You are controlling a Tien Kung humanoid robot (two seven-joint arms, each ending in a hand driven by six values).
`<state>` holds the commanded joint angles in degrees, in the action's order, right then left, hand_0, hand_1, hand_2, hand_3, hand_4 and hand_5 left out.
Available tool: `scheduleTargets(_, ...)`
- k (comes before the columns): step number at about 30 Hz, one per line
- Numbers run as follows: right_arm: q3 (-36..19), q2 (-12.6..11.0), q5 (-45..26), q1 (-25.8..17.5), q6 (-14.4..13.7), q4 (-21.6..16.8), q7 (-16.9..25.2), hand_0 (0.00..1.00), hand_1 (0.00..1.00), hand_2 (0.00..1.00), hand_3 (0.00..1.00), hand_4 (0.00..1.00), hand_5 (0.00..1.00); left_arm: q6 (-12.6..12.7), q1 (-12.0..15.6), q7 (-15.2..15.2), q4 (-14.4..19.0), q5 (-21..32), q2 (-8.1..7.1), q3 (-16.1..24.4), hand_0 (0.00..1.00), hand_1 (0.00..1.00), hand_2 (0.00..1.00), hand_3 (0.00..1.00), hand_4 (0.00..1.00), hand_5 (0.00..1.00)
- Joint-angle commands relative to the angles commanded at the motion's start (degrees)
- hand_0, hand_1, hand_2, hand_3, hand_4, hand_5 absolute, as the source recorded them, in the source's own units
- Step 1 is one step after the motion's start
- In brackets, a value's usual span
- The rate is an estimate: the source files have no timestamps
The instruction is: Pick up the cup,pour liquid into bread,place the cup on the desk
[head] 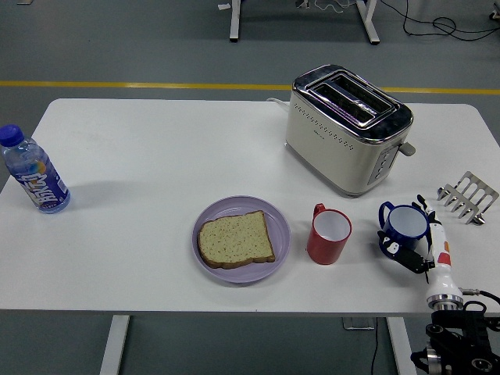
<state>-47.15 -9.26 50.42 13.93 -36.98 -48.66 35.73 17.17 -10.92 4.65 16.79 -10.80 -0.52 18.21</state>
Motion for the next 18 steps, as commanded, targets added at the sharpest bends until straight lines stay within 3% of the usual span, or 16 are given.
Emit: scheduleTargets(18, -0.43, 0.05, 0.93, -0.03, 0.0, -0.01, -0.14, 0.889, 0.807, 0.937, 0.998, 0.893, 0.002, -0.02, -0.05, -0.07, 0.02, 0.18, -0.03, -0.14, 0.686, 0.692, 0.694, 0.55, 0.253, 0.998)
